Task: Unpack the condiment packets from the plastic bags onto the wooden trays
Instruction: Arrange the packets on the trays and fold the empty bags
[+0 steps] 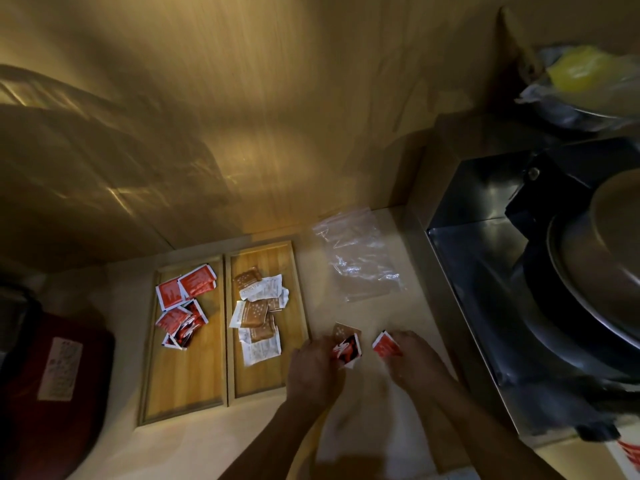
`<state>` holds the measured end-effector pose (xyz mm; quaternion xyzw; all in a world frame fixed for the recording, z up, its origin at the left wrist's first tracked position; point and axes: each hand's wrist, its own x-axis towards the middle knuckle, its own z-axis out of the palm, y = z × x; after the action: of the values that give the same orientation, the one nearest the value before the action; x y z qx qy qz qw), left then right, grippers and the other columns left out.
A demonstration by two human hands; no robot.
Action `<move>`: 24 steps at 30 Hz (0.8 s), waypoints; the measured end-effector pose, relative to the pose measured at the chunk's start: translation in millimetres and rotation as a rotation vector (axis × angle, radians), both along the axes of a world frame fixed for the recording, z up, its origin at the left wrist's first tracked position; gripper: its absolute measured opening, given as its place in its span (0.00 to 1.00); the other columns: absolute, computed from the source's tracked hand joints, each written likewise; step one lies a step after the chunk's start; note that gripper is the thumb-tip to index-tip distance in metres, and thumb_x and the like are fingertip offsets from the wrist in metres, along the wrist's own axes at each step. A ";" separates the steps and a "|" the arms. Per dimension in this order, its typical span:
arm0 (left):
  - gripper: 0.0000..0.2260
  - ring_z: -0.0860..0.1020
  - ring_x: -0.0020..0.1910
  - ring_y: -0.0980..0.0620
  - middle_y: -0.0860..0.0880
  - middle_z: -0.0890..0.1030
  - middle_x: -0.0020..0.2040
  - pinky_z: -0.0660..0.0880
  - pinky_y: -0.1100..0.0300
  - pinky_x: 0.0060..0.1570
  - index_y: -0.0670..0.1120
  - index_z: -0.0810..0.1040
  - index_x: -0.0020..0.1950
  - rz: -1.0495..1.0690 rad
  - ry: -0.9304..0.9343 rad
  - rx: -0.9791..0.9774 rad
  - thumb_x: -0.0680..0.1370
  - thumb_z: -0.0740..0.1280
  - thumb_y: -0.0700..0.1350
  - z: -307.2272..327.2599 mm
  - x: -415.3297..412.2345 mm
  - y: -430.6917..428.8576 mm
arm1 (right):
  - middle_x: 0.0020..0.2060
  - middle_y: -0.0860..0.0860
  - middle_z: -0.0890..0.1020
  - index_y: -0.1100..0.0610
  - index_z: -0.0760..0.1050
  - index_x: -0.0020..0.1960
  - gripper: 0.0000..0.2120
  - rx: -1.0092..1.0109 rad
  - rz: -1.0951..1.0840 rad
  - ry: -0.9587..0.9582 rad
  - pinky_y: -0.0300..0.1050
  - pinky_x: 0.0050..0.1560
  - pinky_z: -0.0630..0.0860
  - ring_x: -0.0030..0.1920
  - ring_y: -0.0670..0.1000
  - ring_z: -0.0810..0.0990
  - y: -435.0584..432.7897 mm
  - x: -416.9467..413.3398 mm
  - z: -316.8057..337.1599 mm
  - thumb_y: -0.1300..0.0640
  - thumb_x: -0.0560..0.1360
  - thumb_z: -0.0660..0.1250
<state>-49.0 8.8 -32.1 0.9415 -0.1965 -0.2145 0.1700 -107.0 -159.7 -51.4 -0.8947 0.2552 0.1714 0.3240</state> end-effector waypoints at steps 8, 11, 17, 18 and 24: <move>0.07 0.77 0.29 0.58 0.49 0.80 0.34 0.71 0.67 0.28 0.46 0.78 0.39 0.622 0.431 -0.735 0.77 0.65 0.43 23.0 -2.3 31.8 | 0.40 0.55 0.83 0.61 0.80 0.51 0.08 0.483 -0.270 -0.210 0.32 0.33 0.75 0.38 0.48 0.81 10.9 9.2 33.4 0.60 0.75 0.66; 0.07 0.73 0.27 0.55 0.48 0.77 0.31 0.65 0.68 0.21 0.45 0.78 0.39 0.780 0.448 -0.810 0.76 0.66 0.44 30.8 -2.6 51.0 | 0.36 0.57 0.81 0.66 0.80 0.43 0.06 0.567 -0.283 -0.268 0.33 0.31 0.71 0.34 0.49 0.77 28.5 21.3 43.3 0.63 0.73 0.67; 0.09 0.71 0.26 0.54 0.46 0.75 0.29 0.64 0.62 0.24 0.42 0.76 0.36 0.945 0.413 -0.925 0.76 0.66 0.43 42.4 1.7 92.7 | 0.18 0.51 0.74 0.60 0.75 0.32 0.12 0.668 -0.296 -0.180 0.34 0.23 0.64 0.18 0.46 0.69 78.4 49.8 46.9 0.64 0.74 0.65; 0.09 0.71 0.27 0.53 0.46 0.75 0.29 0.65 0.62 0.25 0.41 0.75 0.37 0.980 0.405 -0.943 0.76 0.66 0.43 43.3 3.4 100.0 | 0.14 0.48 0.72 0.59 0.74 0.32 0.13 0.650 -0.280 -0.157 0.32 0.18 0.61 0.14 0.43 0.66 86.4 55.1 47.2 0.64 0.75 0.64; 0.07 0.74 0.30 0.50 0.44 0.76 0.31 0.69 0.58 0.29 0.40 0.73 0.51 1.191 0.336 -1.035 0.76 0.66 0.41 47.4 20.3 148.2 | 0.22 0.54 0.70 0.60 0.74 0.35 0.12 0.659 -0.116 -0.090 0.31 0.15 0.57 0.12 0.41 0.63 143.9 84.7 61.5 0.65 0.76 0.61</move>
<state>-28.7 157.0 15.3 0.6453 0.2919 -0.1084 0.6976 -22.3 -15.8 10.1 -0.7326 0.2220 0.1864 0.6158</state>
